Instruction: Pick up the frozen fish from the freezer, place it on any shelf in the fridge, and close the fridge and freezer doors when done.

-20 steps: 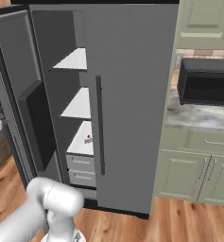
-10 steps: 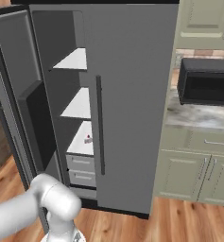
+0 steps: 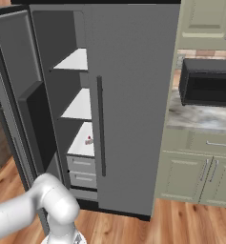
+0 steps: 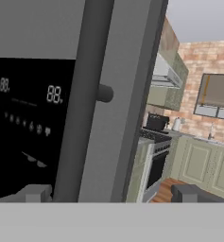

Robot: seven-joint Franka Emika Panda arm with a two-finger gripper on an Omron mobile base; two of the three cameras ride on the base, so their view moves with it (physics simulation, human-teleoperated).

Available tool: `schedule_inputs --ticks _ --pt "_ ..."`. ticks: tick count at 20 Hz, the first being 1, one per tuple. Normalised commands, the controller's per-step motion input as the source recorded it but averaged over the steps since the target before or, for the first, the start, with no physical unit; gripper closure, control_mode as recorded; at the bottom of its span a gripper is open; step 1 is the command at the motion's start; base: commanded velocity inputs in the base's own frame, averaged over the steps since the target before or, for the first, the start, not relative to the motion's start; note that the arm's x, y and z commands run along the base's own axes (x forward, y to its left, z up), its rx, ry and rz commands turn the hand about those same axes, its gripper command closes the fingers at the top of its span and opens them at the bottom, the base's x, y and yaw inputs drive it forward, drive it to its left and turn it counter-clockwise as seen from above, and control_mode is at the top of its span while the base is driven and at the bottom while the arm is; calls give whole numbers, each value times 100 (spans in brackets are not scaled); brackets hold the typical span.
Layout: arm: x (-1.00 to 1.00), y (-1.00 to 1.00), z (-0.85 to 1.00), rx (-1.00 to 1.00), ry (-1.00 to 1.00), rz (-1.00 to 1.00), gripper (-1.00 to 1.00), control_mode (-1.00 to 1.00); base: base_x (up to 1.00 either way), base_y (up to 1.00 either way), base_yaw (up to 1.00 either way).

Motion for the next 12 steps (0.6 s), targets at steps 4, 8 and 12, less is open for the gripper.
schedule_inputs --ticks 4,8,12 --pt "56 28 -17 0 -1 -3 -100 -100 0 0 0" --pt "49 39 -13 0 -1 -4 -100 -100 0 0 0" --pt "50 13 -5 0 -2 -5 -100 -100 0 0 0"
